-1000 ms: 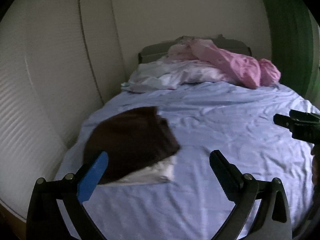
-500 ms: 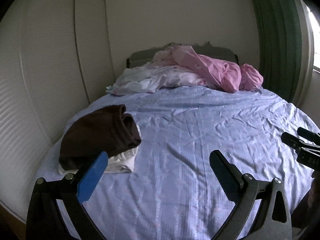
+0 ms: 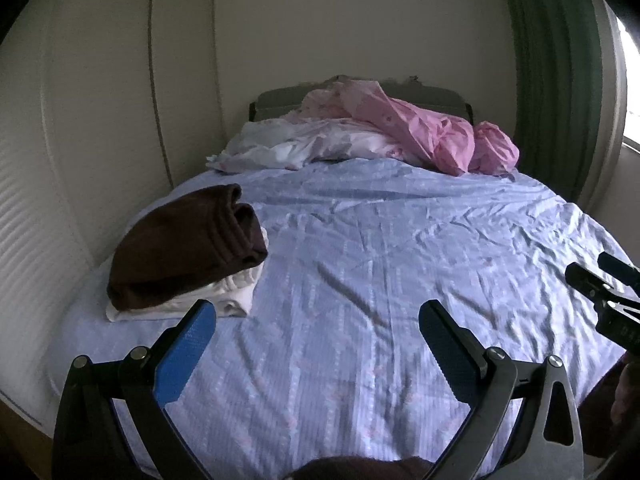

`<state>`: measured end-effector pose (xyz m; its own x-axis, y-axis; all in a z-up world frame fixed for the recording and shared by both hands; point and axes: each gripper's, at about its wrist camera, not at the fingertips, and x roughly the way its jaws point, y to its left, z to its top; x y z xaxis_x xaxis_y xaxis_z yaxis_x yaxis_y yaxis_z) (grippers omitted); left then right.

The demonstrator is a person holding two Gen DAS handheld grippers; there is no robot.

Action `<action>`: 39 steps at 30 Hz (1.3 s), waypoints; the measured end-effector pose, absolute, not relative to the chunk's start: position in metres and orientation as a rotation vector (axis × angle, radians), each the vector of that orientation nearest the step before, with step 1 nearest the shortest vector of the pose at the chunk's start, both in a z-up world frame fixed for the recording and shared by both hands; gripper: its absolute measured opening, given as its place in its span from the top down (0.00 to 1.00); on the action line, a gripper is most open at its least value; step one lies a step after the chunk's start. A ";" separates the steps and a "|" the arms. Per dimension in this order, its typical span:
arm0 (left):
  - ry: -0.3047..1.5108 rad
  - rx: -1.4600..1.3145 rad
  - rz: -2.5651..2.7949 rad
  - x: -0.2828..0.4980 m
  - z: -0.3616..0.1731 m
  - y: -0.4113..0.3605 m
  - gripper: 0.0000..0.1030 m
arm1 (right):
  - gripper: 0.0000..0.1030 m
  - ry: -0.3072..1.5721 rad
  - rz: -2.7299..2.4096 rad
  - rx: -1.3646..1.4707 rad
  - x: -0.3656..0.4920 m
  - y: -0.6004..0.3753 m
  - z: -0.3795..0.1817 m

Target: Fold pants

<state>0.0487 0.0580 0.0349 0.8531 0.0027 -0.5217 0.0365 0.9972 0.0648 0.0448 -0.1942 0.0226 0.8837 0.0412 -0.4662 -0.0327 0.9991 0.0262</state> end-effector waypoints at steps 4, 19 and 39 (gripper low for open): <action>0.547 0.079 -0.021 0.047 0.035 0.057 0.00 | 0.18 0.490 0.058 0.027 0.038 -0.194 0.022; 0.544 0.100 -0.041 0.038 0.040 0.043 0.00 | 0.18 0.490 0.053 0.047 0.031 -0.195 0.019; 0.550 0.105 -0.042 0.037 0.038 0.044 0.00 | 0.18 0.510 0.060 0.058 0.029 -0.190 0.021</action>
<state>0.0375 0.0441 0.0379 0.8518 -0.0119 -0.5238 0.0684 0.9937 0.0886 0.0291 -0.1900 0.0213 0.8711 0.0718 -0.4859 -0.0427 0.9966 0.0706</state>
